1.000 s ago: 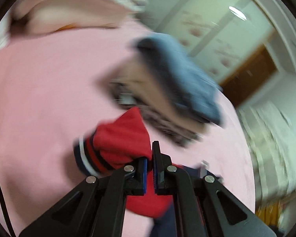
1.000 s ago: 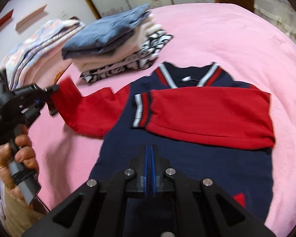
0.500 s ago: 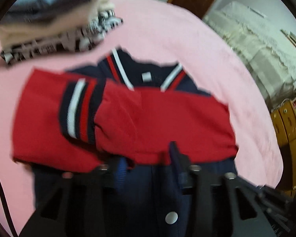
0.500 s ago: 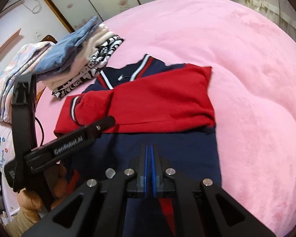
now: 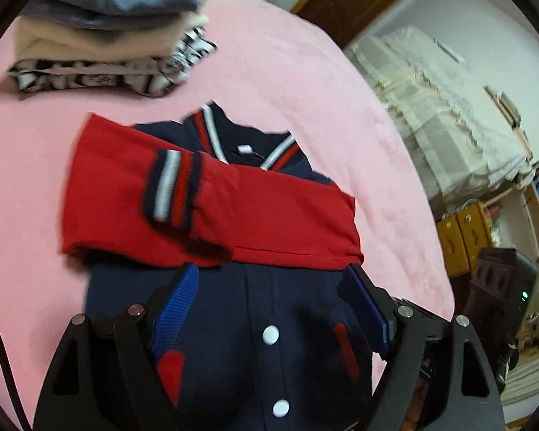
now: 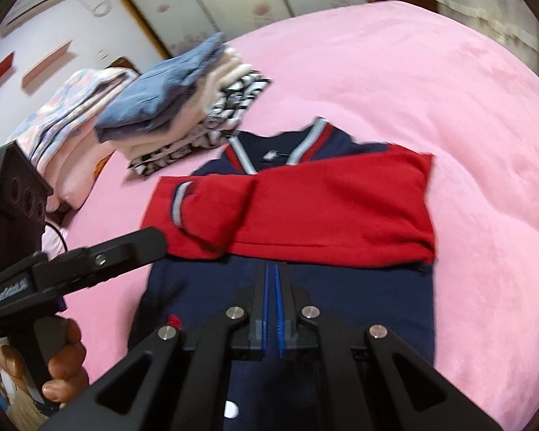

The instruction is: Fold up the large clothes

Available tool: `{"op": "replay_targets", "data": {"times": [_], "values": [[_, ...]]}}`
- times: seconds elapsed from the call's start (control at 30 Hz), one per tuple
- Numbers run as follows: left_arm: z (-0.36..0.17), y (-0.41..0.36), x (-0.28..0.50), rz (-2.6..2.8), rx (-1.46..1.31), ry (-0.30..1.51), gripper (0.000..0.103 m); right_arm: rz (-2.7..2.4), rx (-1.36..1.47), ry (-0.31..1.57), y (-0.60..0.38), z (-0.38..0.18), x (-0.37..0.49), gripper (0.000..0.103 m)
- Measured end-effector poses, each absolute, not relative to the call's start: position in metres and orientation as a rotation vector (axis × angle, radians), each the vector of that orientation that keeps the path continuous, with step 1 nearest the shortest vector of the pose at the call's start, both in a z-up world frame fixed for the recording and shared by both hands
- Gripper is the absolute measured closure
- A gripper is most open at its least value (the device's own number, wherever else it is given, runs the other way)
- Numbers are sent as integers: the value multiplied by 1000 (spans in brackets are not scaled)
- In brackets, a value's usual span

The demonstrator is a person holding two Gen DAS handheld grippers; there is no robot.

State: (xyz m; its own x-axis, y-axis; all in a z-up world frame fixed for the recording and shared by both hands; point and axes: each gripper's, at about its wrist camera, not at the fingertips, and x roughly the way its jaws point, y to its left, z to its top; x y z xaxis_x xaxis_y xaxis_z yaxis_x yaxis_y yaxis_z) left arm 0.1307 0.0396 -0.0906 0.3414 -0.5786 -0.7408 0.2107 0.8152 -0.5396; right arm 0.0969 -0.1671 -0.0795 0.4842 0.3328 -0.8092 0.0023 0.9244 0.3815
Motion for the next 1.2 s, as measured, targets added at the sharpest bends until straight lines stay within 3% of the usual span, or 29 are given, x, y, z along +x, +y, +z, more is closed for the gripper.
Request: {"op": "replay_targets", "data": {"times": [0.5, 0.57, 0.6, 0.63, 1.07, 1.17, 1.2], "values": [[-93, 143, 96, -213, -401, 1049, 22, 441, 73, 943, -44, -64, 155, 97], [-97, 147, 95, -212, -412, 1057, 22, 437, 26, 960, -34, -76, 166, 69], [-101, 146, 97, -212, -417, 1060, 22, 431, 11, 970, -31, -82, 171, 47], [-104, 147, 98, -210, -424, 1064, 22, 425, -5, 973, -30, -89, 174, 40], [-130, 173, 95, -203, -543, 1105, 22, 334, -316, 994, -13, -126, 178, 41], [-131, 174, 95, -201, -540, 1105, 22, 296, -427, 952, -4, -127, 173, 52], [-132, 175, 95, -202, -541, 1107, 22, 292, -442, 947, -3, -128, 173, 64]]}}
